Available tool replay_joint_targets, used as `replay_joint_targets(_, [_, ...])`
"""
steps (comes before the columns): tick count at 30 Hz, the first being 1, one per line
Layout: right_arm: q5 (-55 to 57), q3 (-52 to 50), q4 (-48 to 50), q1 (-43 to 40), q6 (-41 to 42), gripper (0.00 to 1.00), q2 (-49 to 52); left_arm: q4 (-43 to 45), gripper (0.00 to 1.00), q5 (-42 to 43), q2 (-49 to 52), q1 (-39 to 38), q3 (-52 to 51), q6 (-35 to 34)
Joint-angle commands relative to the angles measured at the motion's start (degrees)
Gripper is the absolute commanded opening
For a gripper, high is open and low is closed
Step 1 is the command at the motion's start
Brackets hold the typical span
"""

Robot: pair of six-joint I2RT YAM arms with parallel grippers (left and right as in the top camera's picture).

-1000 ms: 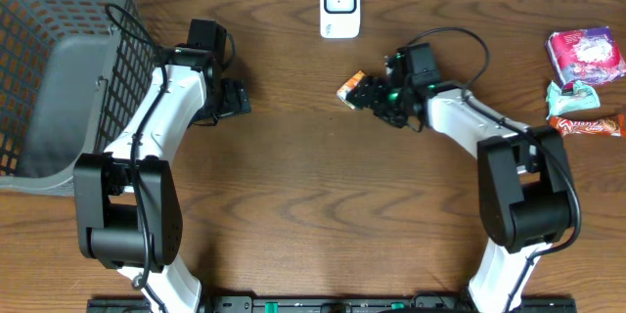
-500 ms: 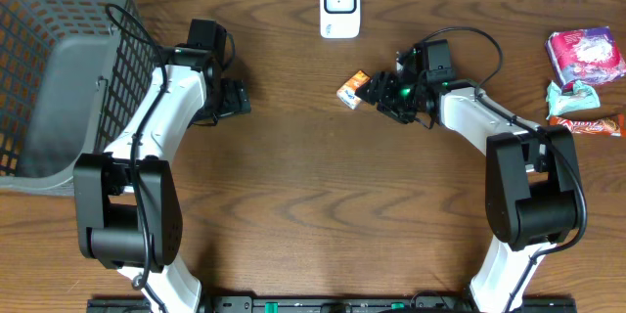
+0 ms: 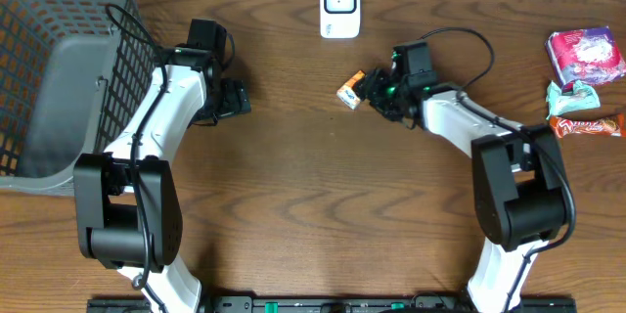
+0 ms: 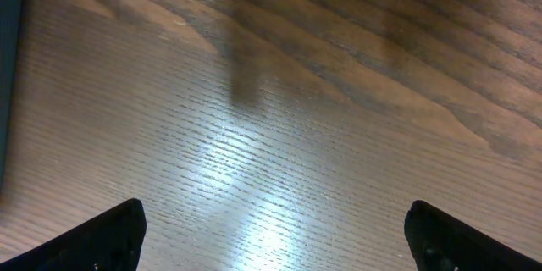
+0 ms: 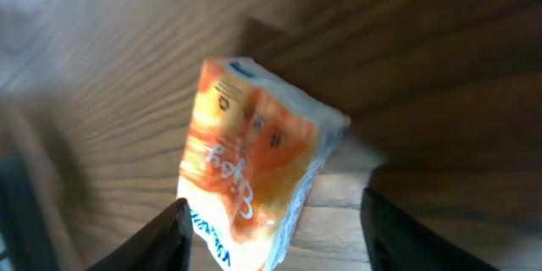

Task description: Scan the item barcode

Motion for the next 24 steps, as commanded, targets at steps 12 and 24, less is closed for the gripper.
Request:
replay_joint_targets(12, [5.4,-0.3,0.7,0.7,2.4,0.44,3.8,-0.3,0.98,-0.8,0.1,0.1,0.5,0.5])
replay_joint_targets(24, [-13.5,-0.3,3.4,-1.8,-4.3,0.01,4.0,-0.3,0.98,-0.8,0.1,0.1,0.5,0.5])
